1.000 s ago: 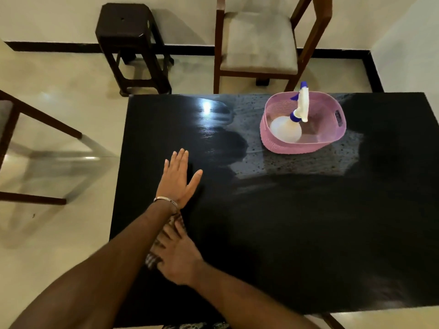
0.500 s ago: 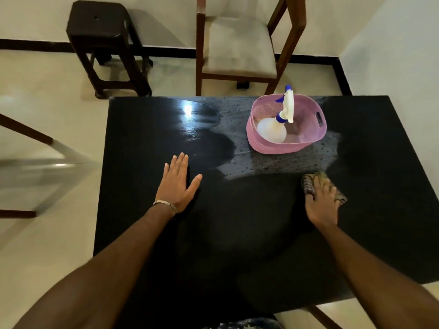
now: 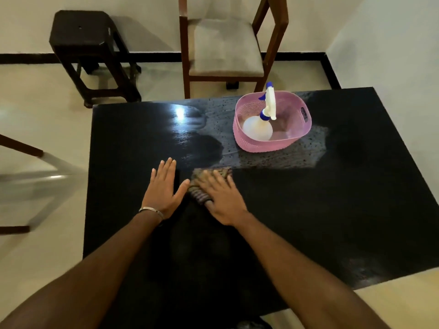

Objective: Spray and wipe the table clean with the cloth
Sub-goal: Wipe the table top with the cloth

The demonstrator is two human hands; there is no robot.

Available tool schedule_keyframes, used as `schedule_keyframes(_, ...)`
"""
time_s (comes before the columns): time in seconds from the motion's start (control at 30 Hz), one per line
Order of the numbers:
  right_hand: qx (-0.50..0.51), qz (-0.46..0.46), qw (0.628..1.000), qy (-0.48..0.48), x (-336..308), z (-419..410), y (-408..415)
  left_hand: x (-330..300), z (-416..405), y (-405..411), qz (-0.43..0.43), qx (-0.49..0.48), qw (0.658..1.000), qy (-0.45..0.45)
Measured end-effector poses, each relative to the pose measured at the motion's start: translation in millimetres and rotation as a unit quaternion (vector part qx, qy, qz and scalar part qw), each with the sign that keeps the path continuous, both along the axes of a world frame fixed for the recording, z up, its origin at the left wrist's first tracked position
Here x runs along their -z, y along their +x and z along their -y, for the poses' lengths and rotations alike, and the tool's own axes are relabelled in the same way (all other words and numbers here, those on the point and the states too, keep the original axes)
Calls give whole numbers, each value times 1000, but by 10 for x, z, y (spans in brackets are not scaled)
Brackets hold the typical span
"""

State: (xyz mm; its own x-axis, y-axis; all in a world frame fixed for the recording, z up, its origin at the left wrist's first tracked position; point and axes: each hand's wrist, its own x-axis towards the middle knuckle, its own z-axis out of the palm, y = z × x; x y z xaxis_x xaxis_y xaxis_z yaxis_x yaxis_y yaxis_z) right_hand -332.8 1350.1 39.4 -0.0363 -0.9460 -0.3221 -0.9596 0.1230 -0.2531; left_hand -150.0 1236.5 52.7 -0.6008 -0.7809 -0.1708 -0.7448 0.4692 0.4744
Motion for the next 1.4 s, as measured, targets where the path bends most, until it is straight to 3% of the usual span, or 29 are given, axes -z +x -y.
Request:
schedule_keyframes(0.1, 177, -50, 983, -5, 13, -382, -859, -1, 15, -9, -3, -6, 1000, 6)
schedule_keyframes(0.23, 407, -48, 912, 21, -44, -790, -1834, 2, 19, 17, -3, -6, 1000, 10)
schedule_keyframes(0.37, 497, -40, 867, 21, -20, -519, -1562, 16, 67, 115, -4, -16, 1000, 10)
schedule_keyframes(0.47, 415, -49, 908, -10, 8, -102, -725, 3, 127, 180, -8, -28, 1000, 8)
schedule_keyframes(0.63, 169, 11, 985, -15, 36, 372, 603, -18, 196, 268, -15, -33, 999, 4)
schedule_keyframes(0.77, 5, 49, 999, -11, 36, 368, 758, -22, 246, 277, -5, -22, 1000, -2)
schedule_keyframes(0.83, -3, 43, 999, -27, 47, 213, 476, -45, 237, 226, -8, -22, 1000, -1)
schedule_keyframes(0.93, 108, -1, 994, -33, 70, -147, -260, -61, 209, 104, -14, -19, 1000, 0)
schedule_keyframes(1.07, 319, -56, 946, 1, 64, -637, -1462, -55, 73, -119, -12, -1, 1000, 7)
schedule_keyframes(1.2, 422, -42, 905, 16, 41, -598, -1468, -67, -137, -382, -12, 12, 1000, 16)
schedule_keyframes(1.27, 358, -54, 932, 3, 22, -520, -1037, -67, -236, -547, -1, 18, 1000, 14)
schedule_keyframes(1.4, 94, 7, 996, 7, -42, -584, -247, -85, -403, -934, 11, 20, 1000, 4)
